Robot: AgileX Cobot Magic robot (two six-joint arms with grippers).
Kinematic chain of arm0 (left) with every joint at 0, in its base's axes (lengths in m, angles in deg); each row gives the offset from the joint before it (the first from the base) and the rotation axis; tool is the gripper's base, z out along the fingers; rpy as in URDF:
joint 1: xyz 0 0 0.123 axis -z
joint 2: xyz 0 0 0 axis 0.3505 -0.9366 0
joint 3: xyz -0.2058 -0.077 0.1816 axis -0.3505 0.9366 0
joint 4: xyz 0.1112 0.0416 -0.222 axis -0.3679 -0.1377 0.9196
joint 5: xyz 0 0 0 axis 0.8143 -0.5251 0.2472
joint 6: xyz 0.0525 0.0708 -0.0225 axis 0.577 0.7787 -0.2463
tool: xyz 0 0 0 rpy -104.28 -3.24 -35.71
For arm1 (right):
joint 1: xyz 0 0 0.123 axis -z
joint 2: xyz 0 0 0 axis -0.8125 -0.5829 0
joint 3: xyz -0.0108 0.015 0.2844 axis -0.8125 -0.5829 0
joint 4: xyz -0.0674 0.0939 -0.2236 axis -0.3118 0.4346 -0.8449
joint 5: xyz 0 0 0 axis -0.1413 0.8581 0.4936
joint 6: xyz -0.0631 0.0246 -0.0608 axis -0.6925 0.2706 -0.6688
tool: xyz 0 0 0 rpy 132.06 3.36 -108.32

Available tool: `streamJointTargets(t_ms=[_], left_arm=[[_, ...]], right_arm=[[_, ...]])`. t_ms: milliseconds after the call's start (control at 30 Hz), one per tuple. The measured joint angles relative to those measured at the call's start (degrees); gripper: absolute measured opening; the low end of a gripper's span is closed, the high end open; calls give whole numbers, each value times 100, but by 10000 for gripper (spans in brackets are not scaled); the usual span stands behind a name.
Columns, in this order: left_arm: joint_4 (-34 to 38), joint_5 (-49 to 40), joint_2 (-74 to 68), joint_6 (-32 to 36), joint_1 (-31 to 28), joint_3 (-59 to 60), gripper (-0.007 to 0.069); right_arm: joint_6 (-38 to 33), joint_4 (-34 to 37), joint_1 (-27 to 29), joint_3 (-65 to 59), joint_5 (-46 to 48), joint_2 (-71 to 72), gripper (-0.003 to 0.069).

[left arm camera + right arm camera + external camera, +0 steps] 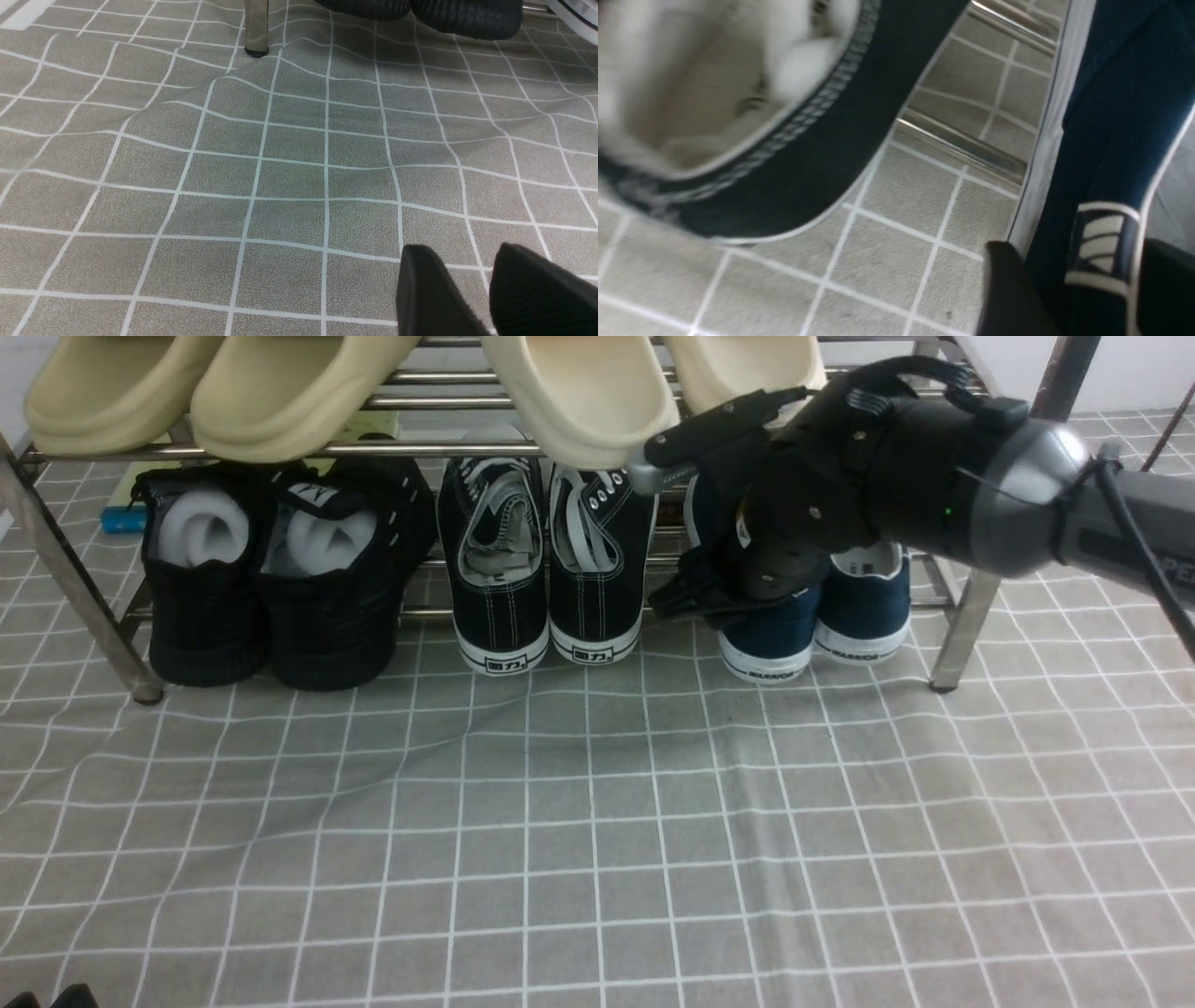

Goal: Take the shoes off the shelf with your hand from the grey coffee tablecloth.

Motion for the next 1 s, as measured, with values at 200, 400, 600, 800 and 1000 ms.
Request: streamJointTargets(t_ms=[200, 400, 600, 800, 1000], left_arm=[[0, 0, 0, 0, 0, 0, 240], [0, 0, 0, 0, 0, 0, 240], [0, 0, 0, 0, 0, 0, 240], [0, 0, 0, 0, 0, 0, 240], [0, 0, 0, 0, 0, 0, 240]], right_arm=[[189, 26, -14, 0, -9, -17, 57], [164, 290, -254, -11, 915, 424, 38], [164, 394, -747, -14, 1799, 1007, 38], [164, 411, -1257, -238, 2570, 1498, 38], [204, 674, -1594, -1067, 2607, 1906, 38]])
